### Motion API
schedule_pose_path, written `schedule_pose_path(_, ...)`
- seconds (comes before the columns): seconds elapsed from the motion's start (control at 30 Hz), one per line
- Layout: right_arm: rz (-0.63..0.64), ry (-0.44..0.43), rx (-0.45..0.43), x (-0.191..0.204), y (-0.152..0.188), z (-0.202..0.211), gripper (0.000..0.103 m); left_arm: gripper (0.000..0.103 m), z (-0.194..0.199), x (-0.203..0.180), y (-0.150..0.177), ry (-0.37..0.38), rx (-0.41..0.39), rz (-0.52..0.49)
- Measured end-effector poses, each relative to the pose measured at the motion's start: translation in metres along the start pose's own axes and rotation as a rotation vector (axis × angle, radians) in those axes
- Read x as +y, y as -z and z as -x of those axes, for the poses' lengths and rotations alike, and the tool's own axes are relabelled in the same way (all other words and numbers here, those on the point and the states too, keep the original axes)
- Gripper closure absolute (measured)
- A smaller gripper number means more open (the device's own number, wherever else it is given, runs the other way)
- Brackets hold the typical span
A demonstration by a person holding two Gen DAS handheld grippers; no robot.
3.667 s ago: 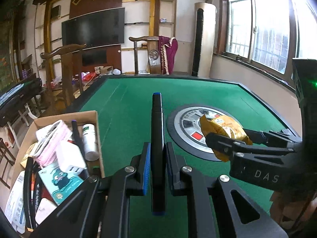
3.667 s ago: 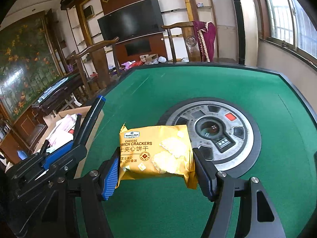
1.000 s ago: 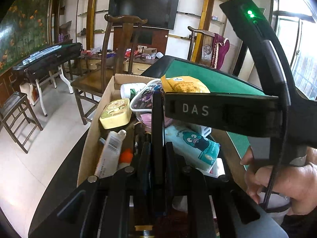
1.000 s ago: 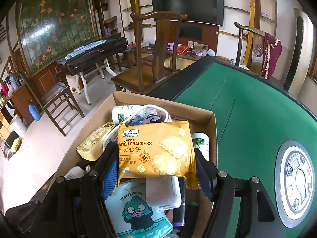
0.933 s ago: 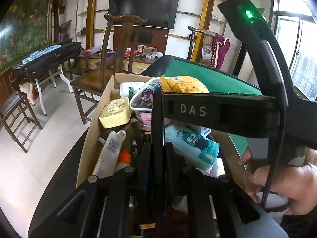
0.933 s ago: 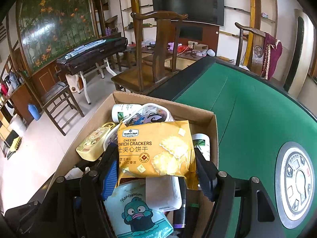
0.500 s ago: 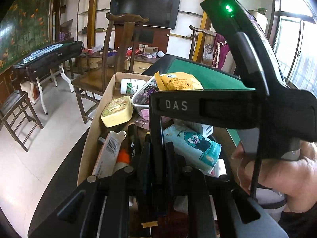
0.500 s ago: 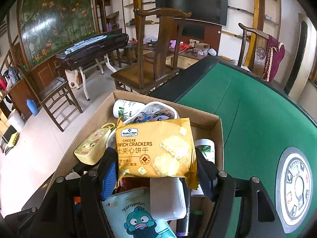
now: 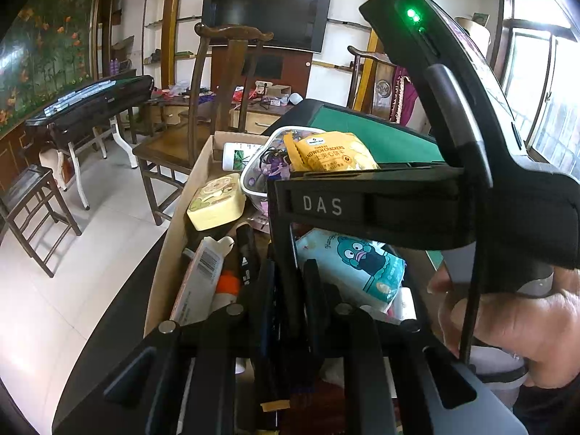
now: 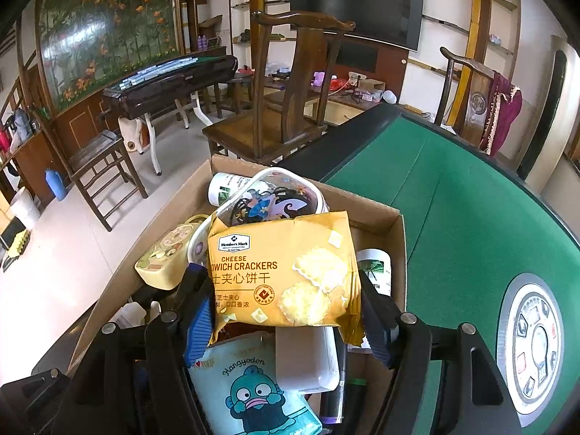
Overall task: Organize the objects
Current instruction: 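Lower the marker and crackers pack into the tray and open both grippers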
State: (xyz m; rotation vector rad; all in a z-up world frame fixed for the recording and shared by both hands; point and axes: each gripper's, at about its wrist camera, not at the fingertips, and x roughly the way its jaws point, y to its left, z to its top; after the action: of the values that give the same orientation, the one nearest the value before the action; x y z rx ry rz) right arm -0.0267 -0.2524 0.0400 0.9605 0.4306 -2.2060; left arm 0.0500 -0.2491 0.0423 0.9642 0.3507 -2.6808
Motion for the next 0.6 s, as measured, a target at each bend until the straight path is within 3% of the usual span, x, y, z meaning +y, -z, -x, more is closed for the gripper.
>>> schedule_pose_path(0.17,0.015,0.011,-0.013,0.001,0.002,0.006,0.021,0.086,0.0,0.0,0.001,0.0,0.0,0.001)
schedule_pose_path(0.43,0.005,0.003,-0.056,-0.003,0.008,0.03,0.007,0.048,0.012,0.007,0.0,0.004,-0.017,0.022)
schedule_pose_path(0.5,-0.009,-0.008,-0.065,-0.004,0.012,0.036,0.0,0.038,0.014,0.006,0.0,0.004,-0.017,0.019)
schedule_pose_path(0.6,-0.028,-0.013,-0.061,-0.006,0.016,0.041,0.0,0.027,0.016,0.0,0.001,0.002,-0.016,0.013)
